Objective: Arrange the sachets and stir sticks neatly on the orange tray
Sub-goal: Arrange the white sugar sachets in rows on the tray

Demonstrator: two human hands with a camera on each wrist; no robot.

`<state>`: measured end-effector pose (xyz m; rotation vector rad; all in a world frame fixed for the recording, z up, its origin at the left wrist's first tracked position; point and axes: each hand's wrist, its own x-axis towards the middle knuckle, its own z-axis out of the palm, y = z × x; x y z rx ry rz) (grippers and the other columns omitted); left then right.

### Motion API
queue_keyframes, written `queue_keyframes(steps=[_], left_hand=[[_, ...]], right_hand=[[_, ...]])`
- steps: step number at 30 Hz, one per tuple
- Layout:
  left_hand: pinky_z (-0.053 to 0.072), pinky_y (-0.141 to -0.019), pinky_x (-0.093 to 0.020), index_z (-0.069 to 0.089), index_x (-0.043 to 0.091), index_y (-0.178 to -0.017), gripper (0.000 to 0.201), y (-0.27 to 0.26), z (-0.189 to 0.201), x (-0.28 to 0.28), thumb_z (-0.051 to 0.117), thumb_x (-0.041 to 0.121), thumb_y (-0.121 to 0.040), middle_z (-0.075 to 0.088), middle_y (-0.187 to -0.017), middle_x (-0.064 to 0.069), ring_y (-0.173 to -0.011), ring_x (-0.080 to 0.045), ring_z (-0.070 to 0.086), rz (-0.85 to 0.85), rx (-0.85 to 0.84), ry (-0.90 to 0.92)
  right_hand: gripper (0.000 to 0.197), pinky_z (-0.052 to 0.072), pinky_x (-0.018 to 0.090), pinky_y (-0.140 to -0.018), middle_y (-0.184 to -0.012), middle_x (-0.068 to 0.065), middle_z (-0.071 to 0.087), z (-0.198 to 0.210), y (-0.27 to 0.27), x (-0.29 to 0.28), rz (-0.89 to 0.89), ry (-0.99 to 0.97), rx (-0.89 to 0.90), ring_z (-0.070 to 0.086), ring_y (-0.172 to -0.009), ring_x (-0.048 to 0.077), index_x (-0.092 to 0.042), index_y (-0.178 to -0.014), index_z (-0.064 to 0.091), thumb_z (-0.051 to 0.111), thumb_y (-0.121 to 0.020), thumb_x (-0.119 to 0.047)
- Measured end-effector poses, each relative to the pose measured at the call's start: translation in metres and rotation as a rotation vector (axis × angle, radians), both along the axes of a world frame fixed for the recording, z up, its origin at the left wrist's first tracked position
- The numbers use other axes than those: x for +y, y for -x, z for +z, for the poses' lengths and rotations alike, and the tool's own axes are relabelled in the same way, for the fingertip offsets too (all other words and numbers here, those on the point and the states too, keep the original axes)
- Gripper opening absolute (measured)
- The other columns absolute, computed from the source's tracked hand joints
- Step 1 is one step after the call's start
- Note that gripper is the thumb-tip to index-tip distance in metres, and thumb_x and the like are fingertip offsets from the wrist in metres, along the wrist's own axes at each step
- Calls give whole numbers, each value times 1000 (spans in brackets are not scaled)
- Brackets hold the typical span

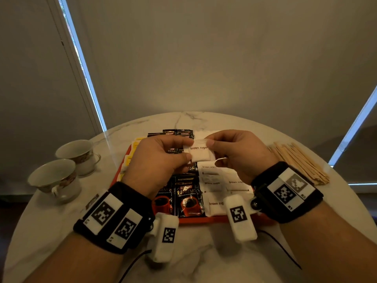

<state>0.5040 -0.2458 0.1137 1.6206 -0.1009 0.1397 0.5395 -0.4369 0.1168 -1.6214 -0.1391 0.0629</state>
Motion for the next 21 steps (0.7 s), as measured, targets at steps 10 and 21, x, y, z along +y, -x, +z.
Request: queue_keyframes(steps=[10,21], left_hand=[[63,-66,-25,79,11,-105,27,-2,-4,2,72,-8,-88,80,-90,-8,-79,-20,78,5,70,83],[63,-66,-26,76,6,-109,25,-9,-9,6,69,-9,-90,79,-89,-3,-75,-16,75,13,102,123]], right_hand=[[5,62,46,-86,-91,8,78,-18,-23,-60,-323,235,146,72,-84,24,-14,-92,77,72,-94,-16],[4,59,46,-87,-93,16,78,-33,-34,-61,-324,306,323,68,-81,28,-5,-92,77,76,-88,-5]])
